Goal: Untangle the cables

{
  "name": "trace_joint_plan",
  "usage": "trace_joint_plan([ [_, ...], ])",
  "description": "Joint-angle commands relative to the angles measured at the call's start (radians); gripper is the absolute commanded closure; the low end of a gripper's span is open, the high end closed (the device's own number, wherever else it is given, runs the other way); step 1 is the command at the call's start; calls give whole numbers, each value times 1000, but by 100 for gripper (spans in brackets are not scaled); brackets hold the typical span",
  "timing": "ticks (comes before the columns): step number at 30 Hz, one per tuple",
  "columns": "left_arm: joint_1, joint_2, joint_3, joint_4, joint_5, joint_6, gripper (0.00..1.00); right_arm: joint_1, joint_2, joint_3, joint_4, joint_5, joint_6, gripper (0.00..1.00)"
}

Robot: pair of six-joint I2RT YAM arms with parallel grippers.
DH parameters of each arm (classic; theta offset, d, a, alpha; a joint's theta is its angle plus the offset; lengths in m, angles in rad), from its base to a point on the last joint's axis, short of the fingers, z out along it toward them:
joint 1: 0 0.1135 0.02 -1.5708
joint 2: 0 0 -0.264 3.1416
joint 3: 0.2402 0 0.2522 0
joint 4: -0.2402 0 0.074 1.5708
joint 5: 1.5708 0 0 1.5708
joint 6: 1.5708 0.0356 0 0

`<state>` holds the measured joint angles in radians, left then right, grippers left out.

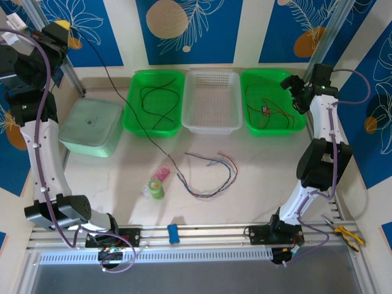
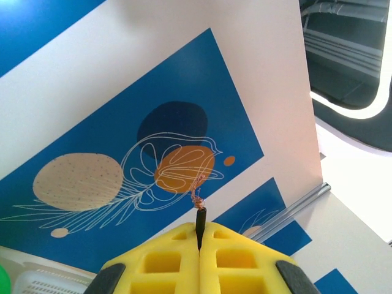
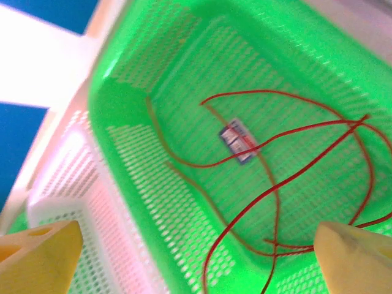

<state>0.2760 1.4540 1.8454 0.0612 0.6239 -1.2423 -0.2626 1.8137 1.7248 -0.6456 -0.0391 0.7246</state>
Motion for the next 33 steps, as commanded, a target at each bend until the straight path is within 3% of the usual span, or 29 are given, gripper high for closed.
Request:
trace_joint_plan([
  [1, -24, 36, 51, 124, -13, -71, 100, 20, -33, -70, -31, -153, -23, 3],
  [6, -50, 145, 134, 263, -46, -207, 100, 46, -76, -191, 42, -389, 16, 4],
  [9, -72, 214, 269, 234, -56, -209, 100, 39, -59, -270, 195, -614, 71, 6],
  [11, -90, 259, 359, 203, -66, -202, 100, 38, -21, -276, 237, -695, 98, 7],
  [17, -123, 376, 566, 166, -114, -203, 100, 35, 55, -278, 329, -665, 129, 7],
  [26, -187, 459, 681, 199, -245, -133, 100, 35, 262, -122, 291, -585, 125, 8],
  [33, -235, 518, 712, 180, -217, -109, 100, 29, 321, 33, 169, -551, 85, 8],
])
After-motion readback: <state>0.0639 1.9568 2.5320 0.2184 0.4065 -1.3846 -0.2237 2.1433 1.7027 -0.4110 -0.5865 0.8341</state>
